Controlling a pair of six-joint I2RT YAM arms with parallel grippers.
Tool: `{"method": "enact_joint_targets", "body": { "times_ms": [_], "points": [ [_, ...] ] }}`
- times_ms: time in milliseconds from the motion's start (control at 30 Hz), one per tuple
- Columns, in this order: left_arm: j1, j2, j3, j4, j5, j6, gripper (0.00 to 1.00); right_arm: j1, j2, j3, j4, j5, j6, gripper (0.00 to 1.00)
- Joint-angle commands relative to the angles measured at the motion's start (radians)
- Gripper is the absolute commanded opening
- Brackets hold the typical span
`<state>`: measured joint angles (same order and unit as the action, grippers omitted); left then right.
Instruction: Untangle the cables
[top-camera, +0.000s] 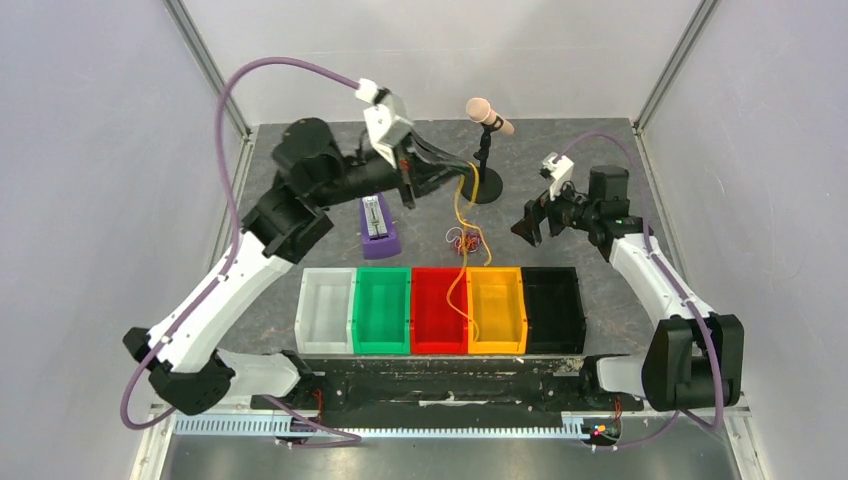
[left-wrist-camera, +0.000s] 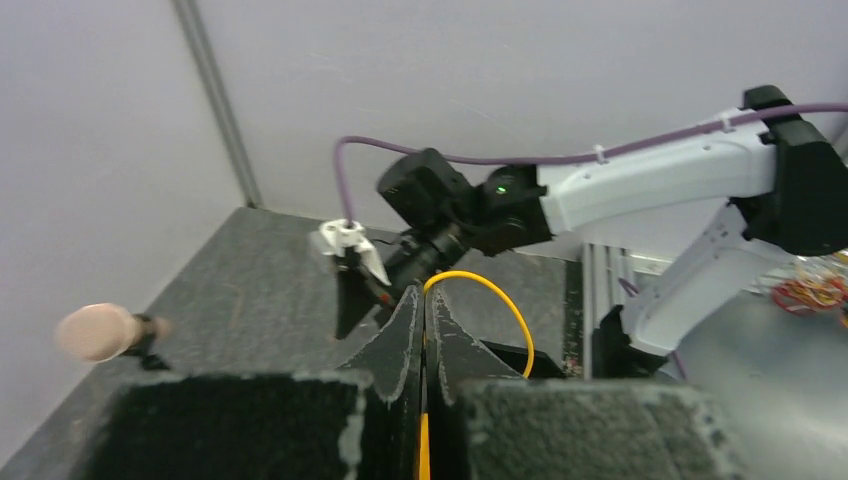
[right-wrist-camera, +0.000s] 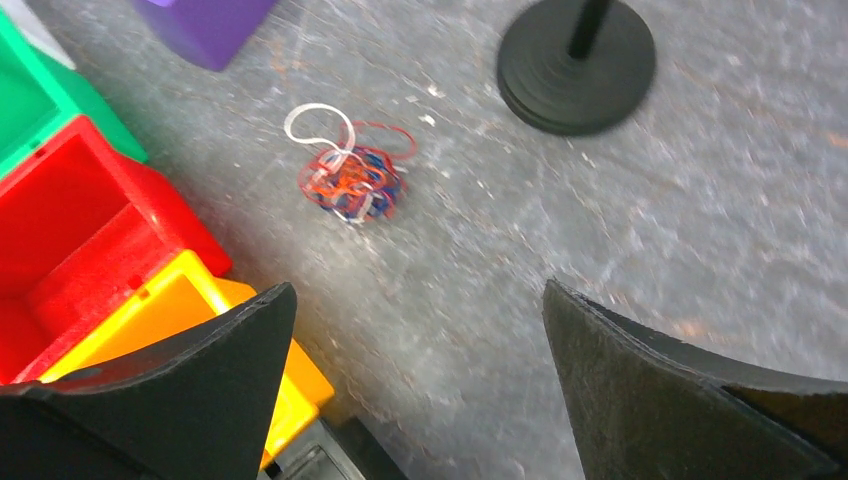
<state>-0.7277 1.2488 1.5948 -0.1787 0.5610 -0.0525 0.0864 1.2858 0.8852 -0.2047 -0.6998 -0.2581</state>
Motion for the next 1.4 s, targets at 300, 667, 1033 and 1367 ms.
{"method": "enact_joint_targets", "body": {
  "times_ms": [300,667,1033,1367],
  "points": [
    [-0.173,0.221,-0.143,0.171,-0.069,0.302,0.02,-0.226,0.009,0.056,-0.151,-0.071,-0.054,0.97],
    [-0.353,0.198,-0.515,0.344,-0.308,0.487,0.02,-0.291,-0.011,0.040,-0.211,-0.108,-0.123,0.96],
    [-0.419,0.410,-0.511,0.384,-0.557,0.578,0.02,-0.295,-0.030,0.011,-0.239,-0.130,-0.161,0.96],
    [-0.455,0.439,-0.418,0.121,-0.504,0.617,0.17,-0.296,-0.032,0.018,-0.267,-0.120,-0.195,0.96]
  ]
}}
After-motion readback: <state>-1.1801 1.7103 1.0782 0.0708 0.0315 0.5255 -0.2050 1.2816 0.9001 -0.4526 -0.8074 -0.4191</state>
